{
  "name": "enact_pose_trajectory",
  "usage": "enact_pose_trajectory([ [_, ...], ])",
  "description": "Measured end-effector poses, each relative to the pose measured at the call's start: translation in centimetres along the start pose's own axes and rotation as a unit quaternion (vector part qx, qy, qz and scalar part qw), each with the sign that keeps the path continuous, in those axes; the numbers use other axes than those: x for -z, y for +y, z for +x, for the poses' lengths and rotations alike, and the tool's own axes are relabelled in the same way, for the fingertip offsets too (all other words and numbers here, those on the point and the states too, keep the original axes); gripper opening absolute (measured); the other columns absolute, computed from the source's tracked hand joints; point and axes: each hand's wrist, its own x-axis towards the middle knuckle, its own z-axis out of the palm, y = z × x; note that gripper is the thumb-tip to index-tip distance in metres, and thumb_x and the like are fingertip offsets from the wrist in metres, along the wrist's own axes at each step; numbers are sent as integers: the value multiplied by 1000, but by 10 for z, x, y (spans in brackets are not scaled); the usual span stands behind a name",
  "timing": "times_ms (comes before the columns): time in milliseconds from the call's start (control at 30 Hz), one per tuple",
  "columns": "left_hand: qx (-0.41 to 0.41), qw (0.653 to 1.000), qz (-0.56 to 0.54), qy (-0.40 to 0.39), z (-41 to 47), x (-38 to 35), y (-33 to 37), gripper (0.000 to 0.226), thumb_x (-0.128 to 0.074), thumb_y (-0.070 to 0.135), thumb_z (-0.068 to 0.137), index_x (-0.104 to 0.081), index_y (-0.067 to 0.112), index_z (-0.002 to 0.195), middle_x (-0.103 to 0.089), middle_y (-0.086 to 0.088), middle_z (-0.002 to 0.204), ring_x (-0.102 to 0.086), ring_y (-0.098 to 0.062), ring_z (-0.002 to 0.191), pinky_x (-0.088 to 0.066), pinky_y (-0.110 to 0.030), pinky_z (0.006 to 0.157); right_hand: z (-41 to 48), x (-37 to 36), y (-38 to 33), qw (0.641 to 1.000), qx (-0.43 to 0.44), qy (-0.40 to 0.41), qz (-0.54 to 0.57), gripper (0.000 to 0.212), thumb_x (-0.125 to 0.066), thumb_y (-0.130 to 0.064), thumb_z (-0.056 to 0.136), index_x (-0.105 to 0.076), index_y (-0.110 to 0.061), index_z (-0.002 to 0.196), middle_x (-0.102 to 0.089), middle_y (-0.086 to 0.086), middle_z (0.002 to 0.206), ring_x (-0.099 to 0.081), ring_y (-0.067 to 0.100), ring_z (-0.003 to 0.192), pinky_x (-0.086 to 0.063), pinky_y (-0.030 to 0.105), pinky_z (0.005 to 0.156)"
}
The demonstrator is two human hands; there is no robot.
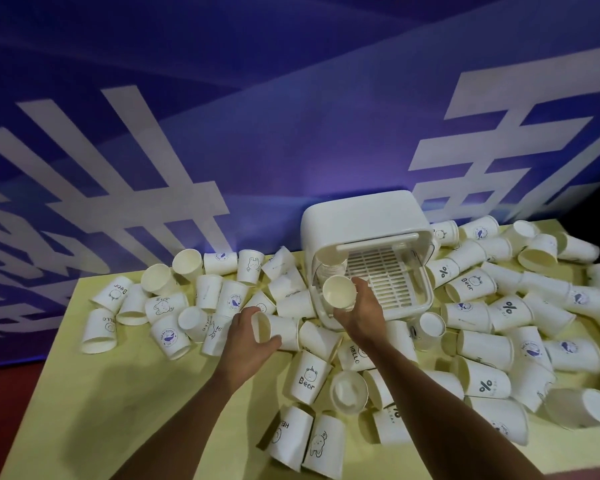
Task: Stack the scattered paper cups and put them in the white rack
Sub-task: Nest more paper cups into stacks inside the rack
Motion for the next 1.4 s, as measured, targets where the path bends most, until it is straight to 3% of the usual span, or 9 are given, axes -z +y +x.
enact_pose_trajectory([
  [233, -12, 1000, 10, -11, 0, -4, 4, 70, -78, 38, 75, -42, 27, 134, -45, 7, 126, -44, -11, 117, -37, -26, 97, 3, -1, 0, 999, -6, -38, -28, 79, -83, -28, 73, -43, -18, 140, -57, 1, 129, -55, 23, 116, -47, 43, 100],
  [500, -9, 1000, 10, -5, -3, 1, 1, 69, -78, 36, 75, -43, 27, 134, -46, 7, 128, -43, -11, 119, -35, -25, 99, 7, -6, 0, 990, 14, -57, -129, 80, -83, -37, 73, -45, -13, 139, -55, 4, 129, -54, 24, 115, -46, 39, 98],
  [667, -4, 1000, 14, -4, -5, 2, -2, 69, -77, 37, 75, -43, 27, 134, -46, 6, 127, -42, -11, 120, -34, -24, 98, 10, -11, -2, 989, 5, -31, -147, 74, -82, -36, 74, -47, -12, 135, -57, 4, 123, -58, 25, 111, -48, 38, 94],
  [900, -5, 1000, 9, -4, -6, 4, 3, 72, -78, 35, 76, -41, 26, 136, -45, 7, 131, -42, -12, 121, -35, -25, 100, 13, -10, 0, 991, -14, -30, -129, 81, -83, -38, 74, -45, -10, 140, -55, 6, 133, -54, 27, 118, -45, 40, 100],
  [1100, 6, 1000, -24, -6, 0, 2, 20, 74, -79, 39, 76, -41, 24, 137, -47, 6, 132, -44, -13, 119, -38, -28, 98, -9, -2, 3, 990, 112, 26, -79, 54, -73, -26, 80, -56, -13, 130, -60, 3, 125, -54, 23, 115, -44, 35, 98],
  [1200, 37, 997, -61, -3, 5, -4, 36, 73, -80, 40, 76, -41, 24, 136, -49, 4, 132, -46, -14, 116, -40, -29, 94, -27, -4, 1, 977, 203, -13, -71, 58, -78, -24, 76, -59, -12, 130, -63, 5, 127, -57, 23, 115, -47, 36, 100],
  [1267, 45, 996, -75, -18, 6, -9, 47, 71, -80, 38, 77, -42, 24, 135, -50, 2, 132, -48, -16, 118, -41, -29, 95, -37, -7, 0, 966, 247, -39, -71, 65, -81, -35, 76, -59, -9, 132, -63, 6, 128, -58, 20, 114, -47, 35, 100],
  [1333, 36, 996, -62, -49, 4, -14, 54, 69, -79, 38, 77, -43, 25, 134, -51, 1, 132, -48, -17, 120, -40, -28, 94, -43, -9, -5, 965, 246, -56, -70, 72, -80, -47, 78, -57, -12, 136, -61, 3, 134, -55, 16, 120, -41, 28, 104],
  [1400, 29, 995, -60, -76, 2, -18, 58, 67, -77, 39, 78, -42, 26, 134, -51, 2, 130, -49, -16, 118, -41, -27, 92, -46, -11, -10, 969, 235, -57, -60, 70, -80, -46, 79, -57, -14, 137, -60, 2, 136, -53, 16, 124, -40, 27, 107],
])
